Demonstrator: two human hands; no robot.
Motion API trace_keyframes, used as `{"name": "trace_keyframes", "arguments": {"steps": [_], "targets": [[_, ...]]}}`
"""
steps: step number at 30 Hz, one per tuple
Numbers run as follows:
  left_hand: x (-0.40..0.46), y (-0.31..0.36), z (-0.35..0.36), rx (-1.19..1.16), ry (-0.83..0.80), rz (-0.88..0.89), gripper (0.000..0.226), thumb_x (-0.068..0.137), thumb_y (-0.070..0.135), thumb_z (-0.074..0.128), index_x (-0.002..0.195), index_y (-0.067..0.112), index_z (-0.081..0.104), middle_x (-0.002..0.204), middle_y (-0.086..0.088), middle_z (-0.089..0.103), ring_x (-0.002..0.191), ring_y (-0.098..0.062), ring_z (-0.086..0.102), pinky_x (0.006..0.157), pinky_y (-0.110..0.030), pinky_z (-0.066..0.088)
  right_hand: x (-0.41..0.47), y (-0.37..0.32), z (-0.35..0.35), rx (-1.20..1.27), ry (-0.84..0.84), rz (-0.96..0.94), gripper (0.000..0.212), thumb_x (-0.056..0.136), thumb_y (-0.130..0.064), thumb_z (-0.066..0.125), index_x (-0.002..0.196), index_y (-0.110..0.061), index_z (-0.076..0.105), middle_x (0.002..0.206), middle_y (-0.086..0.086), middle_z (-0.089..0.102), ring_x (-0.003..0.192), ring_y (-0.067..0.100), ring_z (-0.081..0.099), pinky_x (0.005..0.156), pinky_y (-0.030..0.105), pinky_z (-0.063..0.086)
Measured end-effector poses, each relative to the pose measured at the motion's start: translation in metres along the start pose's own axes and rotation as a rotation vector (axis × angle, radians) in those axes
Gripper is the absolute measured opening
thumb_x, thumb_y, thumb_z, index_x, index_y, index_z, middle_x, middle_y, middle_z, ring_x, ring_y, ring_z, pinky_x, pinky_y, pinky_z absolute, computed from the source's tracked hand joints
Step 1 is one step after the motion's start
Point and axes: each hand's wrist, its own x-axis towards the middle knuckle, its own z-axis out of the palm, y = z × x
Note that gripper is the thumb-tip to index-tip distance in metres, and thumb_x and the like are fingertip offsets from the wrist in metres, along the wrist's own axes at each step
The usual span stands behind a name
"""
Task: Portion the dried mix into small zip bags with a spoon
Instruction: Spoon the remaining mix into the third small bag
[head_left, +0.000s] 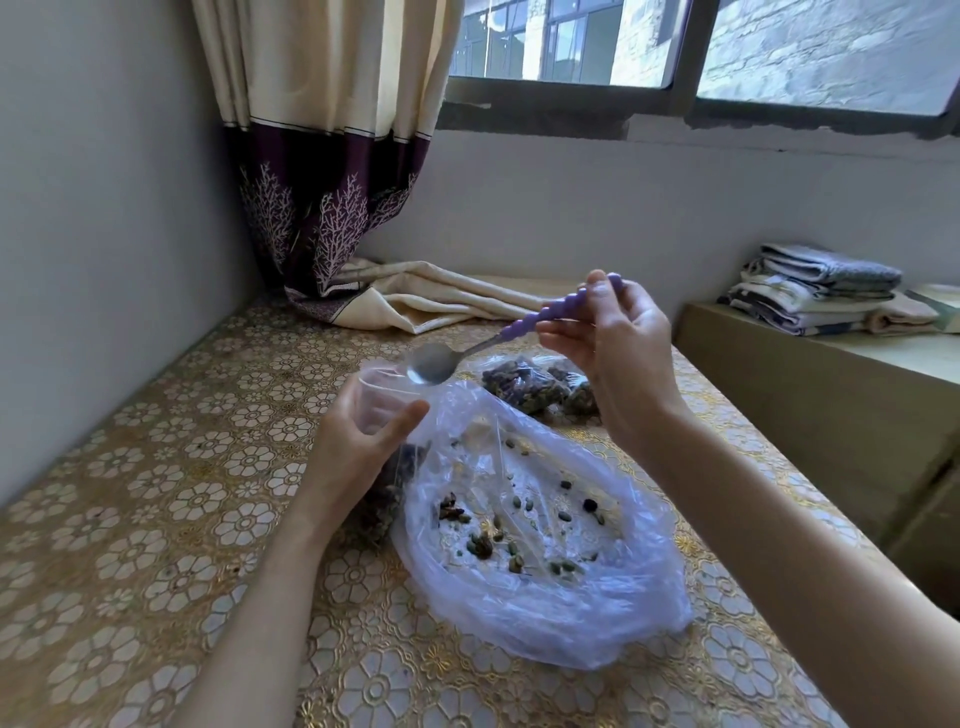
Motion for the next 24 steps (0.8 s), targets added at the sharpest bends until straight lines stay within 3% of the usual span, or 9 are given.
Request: {"name": "trace_keyframes", "arguments": {"steps": [5, 9, 18, 24], "targets": [[0.0, 0.0, -0.002, 0.007, 0.066, 0.005, 0.088, 0.049, 0.081, 0.061, 0.112, 0.02, 0.055, 0.087, 0.003, 0.068, 0.073, -0.001, 0.065, 0.062, -0.012, 0.047, -0.005, 0.006, -0.024, -0.085, 0.089, 0.052, 0.021, 0.1, -0.019, 0.041, 0.087, -0.006, 0.05, 0.073, 0.014, 0.064, 0.055, 0.016, 0.062, 0.052, 0.02, 0.051], [0.0, 0.003, -0.002, -0.016, 0.1, 0.015, 0.09, 0.049, 0.08, 0.063, 0.111, 0.015, 0.056, 0.079, 0.006, 0.067, 0.065, 0.004, 0.063, 0.058, -0.008, 0.046, -0.019, 0.015, -0.041, -0.299, 0.06, 0.052, 0.02, 0.098, -0.019, 0.045, 0.082, -0.011, 0.052, 0.064, 0.009, 0.063, 0.055, 0.02, 0.06, 0.045, 0.022, 0.045], [0.001, 0.002, -0.002, -0.047, 0.135, 0.017, 0.091, 0.048, 0.078, 0.064, 0.109, 0.01, 0.057, 0.089, 0.004, 0.068, 0.071, 0.002, 0.064, 0.062, -0.011, 0.048, -0.043, 0.015, -0.065, -0.54, -0.04, -0.064, 0.019, 0.095, -0.011, 0.049, 0.078, -0.014, 0.055, 0.054, 0.002, 0.06, 0.043, 0.01, 0.053, 0.041, 0.015, 0.038], [0.003, -0.002, -0.003, -0.101, 0.159, 0.016, 0.074, 0.061, 0.052, 0.069, 0.11, -0.003, 0.057, 0.082, 0.006, 0.068, 0.072, -0.001, 0.066, 0.062, -0.011, 0.048, -0.05, 0.023, -0.067, -0.542, -0.03, -0.007, 0.016, 0.095, -0.013, 0.051, 0.081, -0.007, 0.056, 0.052, 0.004, 0.062, 0.043, 0.015, 0.057, 0.04, 0.022, 0.043]]}}
